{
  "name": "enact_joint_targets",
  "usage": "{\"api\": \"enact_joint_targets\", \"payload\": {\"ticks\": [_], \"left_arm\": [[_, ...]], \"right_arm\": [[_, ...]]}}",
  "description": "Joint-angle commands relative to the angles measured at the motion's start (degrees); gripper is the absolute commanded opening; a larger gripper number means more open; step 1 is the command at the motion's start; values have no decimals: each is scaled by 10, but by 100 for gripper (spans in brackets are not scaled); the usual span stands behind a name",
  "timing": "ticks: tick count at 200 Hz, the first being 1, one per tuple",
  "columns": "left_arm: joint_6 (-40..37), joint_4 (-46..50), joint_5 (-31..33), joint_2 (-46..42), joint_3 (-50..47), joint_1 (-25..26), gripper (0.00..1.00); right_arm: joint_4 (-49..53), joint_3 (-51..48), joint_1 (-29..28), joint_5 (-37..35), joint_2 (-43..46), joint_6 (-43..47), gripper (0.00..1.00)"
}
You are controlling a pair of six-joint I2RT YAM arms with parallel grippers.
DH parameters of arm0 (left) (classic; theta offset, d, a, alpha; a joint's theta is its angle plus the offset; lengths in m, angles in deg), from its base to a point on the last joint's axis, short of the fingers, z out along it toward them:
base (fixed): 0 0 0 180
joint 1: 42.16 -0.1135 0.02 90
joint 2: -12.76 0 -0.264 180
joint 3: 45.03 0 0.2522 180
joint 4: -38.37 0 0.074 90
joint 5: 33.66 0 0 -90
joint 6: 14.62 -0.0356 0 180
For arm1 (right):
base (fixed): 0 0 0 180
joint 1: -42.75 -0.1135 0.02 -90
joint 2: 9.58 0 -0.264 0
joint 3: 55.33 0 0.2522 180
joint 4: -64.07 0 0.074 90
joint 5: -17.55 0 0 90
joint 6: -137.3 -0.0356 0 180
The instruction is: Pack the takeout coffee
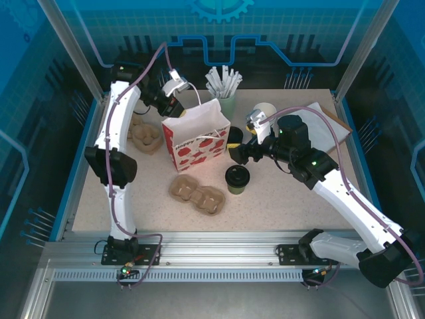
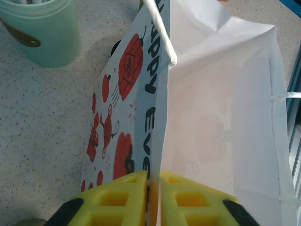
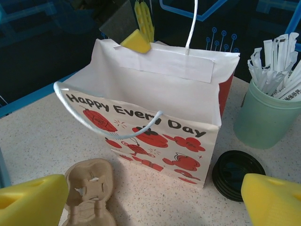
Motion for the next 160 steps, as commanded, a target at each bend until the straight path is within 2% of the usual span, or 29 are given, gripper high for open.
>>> {"api": "enact_joint_targets", "payload": {"ticks": [1, 29, 86, 110, 160], "left_arm": [[15, -6, 18, 0, 8, 2, 20], [51, -39, 61, -4, 12, 1, 36], [95, -76, 90, -47, 10, 0, 61], [119, -101, 107, -74, -9, -8, 64], [221, -212, 116, -170, -88, -34, 70]], "right_arm": [[3, 2, 6, -8, -3, -9, 96], [6, 6, 6, -9, -8, -10, 96], [17, 7, 6, -13, -5, -19, 96], [15, 7, 6, -10, -2, -23, 96], [19, 27, 4, 4, -13, -26, 96]]}}
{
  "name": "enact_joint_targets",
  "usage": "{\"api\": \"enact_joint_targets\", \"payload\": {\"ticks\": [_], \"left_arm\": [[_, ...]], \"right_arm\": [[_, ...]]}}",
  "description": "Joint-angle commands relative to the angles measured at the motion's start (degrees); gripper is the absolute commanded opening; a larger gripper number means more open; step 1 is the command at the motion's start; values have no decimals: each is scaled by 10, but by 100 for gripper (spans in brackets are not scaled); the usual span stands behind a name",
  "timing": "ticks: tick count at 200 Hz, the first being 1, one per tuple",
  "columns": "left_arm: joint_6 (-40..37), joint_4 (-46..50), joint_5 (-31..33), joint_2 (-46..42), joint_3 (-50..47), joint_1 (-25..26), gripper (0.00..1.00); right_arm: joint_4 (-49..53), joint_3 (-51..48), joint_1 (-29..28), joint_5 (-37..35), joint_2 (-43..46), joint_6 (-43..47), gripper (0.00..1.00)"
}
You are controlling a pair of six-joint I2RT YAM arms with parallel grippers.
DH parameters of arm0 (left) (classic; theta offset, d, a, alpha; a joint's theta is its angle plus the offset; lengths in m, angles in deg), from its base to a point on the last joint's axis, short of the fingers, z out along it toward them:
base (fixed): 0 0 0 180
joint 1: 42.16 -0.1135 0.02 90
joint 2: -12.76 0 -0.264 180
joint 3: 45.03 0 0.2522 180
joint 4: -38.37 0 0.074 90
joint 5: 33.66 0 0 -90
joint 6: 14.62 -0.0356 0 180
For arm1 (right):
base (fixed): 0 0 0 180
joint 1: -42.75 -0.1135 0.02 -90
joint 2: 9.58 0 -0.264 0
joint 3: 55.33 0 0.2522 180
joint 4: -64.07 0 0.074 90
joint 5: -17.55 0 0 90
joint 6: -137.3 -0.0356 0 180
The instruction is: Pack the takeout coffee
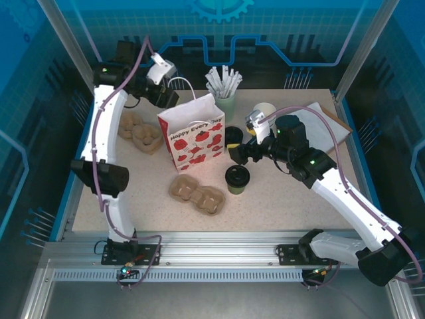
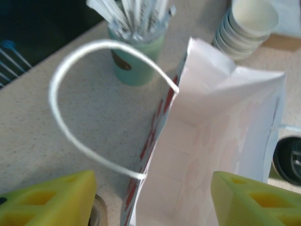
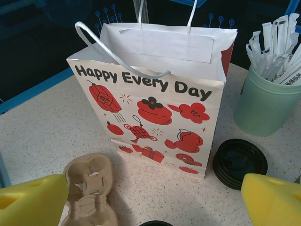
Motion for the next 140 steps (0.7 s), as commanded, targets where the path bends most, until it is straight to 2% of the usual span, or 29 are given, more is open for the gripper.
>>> {"api": "enact_joint_targets", "payload": {"ticks": [1, 34, 69, 99, 140], "left_arm": [[69, -69, 7, -62, -36, -12, 70], [114, -124, 7, -159, -130, -14, 74], [104, -172, -53, -297, -298, -5, 73], [16, -197, -55, -417, -480, 58, 75], [-100, -190, -53, -505, -656, 131, 75]], "right_arm": [[4, 27, 4, 14, -5, -9, 96], [19, 43, -5, 8, -10, -2, 96], [42, 31, -17, -5, 1, -2, 96], [33, -12, -20, -14, 23, -13, 96], [37, -50, -20, -21, 41, -11, 96]]}}
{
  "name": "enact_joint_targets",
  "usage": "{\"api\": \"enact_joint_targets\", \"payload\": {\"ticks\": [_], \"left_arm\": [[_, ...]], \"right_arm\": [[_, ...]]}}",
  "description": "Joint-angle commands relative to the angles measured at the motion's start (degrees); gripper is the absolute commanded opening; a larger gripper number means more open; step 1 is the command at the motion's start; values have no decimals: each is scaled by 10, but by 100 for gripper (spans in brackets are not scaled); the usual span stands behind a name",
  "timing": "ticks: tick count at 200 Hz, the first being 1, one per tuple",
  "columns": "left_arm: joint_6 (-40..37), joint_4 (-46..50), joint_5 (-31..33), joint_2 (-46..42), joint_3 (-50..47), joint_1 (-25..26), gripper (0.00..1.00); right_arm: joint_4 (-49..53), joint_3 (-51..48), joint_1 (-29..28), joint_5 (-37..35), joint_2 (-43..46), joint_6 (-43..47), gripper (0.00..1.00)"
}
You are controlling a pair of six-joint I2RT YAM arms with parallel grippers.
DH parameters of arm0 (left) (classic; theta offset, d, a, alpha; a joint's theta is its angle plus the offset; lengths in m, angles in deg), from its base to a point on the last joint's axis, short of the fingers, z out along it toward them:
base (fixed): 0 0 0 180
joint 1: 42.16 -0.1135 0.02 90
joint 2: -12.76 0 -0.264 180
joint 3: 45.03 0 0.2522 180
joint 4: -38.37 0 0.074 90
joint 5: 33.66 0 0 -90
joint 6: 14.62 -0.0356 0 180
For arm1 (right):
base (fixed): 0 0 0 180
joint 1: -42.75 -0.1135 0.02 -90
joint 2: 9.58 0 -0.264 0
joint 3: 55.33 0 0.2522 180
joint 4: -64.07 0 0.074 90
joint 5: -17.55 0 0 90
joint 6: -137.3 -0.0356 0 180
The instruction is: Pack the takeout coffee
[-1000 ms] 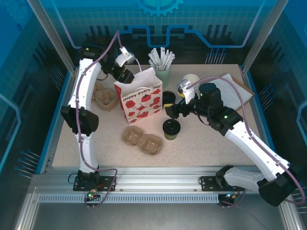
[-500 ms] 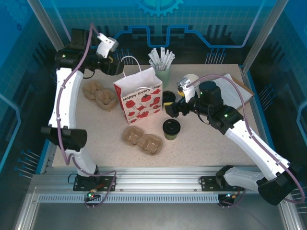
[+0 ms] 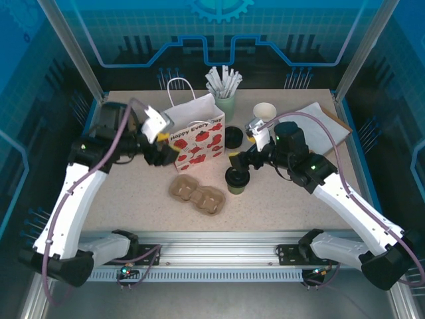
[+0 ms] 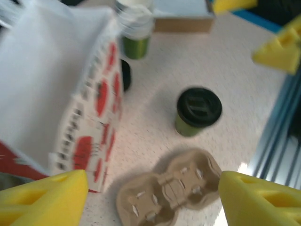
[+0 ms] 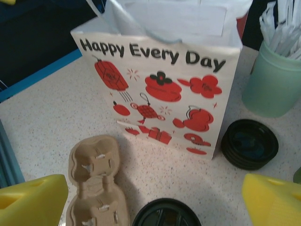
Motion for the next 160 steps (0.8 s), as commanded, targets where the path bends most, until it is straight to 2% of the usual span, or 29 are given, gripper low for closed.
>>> {"api": "enact_joint_targets", "payload": {"ticks": [1, 33, 76, 97, 133, 160], "left_arm": [[-98, -14, -14, -31, -77, 28, 75], [-192, -23, 21, -21, -150, 65, 72], [-279, -69, 38, 55, -205, 116, 68], [-313, -86, 60, 99, -214, 137, 63], [-361, -90, 85, 184, -202, 180, 61], [-387, -88, 105, 233, -191, 189, 56]], "right_arm": [[7, -14, -5, -13, 15, -4, 96], [16, -31, -5, -23, 26, -3, 96], [27, -61, -4, -47, 48, -14, 96], [31, -73, -3, -58, 60, -12, 96], [31, -84, 4, -55, 62, -8, 96], [35, -90, 6, -51, 67, -9, 96]]}}
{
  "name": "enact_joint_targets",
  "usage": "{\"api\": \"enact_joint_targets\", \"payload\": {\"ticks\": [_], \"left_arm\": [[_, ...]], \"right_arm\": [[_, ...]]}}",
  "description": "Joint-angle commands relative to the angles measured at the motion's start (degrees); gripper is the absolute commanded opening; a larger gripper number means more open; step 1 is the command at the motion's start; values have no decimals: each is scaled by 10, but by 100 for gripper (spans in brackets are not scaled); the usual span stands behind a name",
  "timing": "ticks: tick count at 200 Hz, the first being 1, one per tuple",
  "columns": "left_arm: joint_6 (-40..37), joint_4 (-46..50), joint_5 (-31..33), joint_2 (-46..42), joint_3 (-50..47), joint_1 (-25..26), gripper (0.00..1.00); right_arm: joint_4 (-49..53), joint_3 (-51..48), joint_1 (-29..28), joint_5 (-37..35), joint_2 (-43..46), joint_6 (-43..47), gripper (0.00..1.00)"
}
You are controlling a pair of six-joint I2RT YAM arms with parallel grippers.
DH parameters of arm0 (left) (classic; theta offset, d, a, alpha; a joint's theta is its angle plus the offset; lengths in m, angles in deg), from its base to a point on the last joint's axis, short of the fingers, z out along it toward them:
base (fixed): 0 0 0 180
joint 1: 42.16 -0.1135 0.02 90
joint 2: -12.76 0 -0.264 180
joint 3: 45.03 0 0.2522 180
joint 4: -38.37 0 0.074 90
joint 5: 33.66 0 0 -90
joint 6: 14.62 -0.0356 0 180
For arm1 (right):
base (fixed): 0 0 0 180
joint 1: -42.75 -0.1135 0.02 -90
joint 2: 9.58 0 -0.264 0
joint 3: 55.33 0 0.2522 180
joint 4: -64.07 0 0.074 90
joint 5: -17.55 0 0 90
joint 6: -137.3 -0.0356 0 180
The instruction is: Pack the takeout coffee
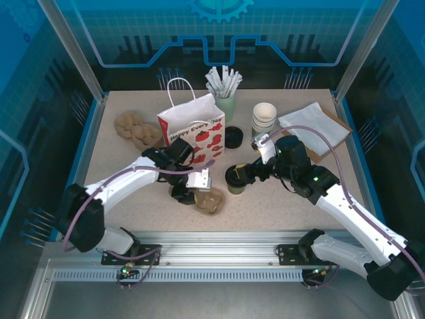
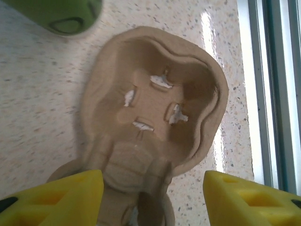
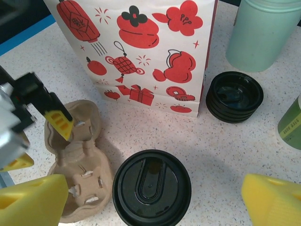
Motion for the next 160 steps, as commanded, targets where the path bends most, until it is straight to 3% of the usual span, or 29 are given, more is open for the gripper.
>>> {"api": "enact_joint_targets", "payload": {"ticks": [1, 67, 160], "left_arm": [[-54, -3, 21, 31, 16, 7, 55], [-88, -21, 58, 86, 27, 20, 48], [-96, -32, 81, 98, 23, 29, 48]], "right_arm": [[9, -8, 6, 0, 12, -4, 96], [13, -13, 19, 7, 28, 0, 96], [18, -13, 21, 12, 29, -6, 96]]}}
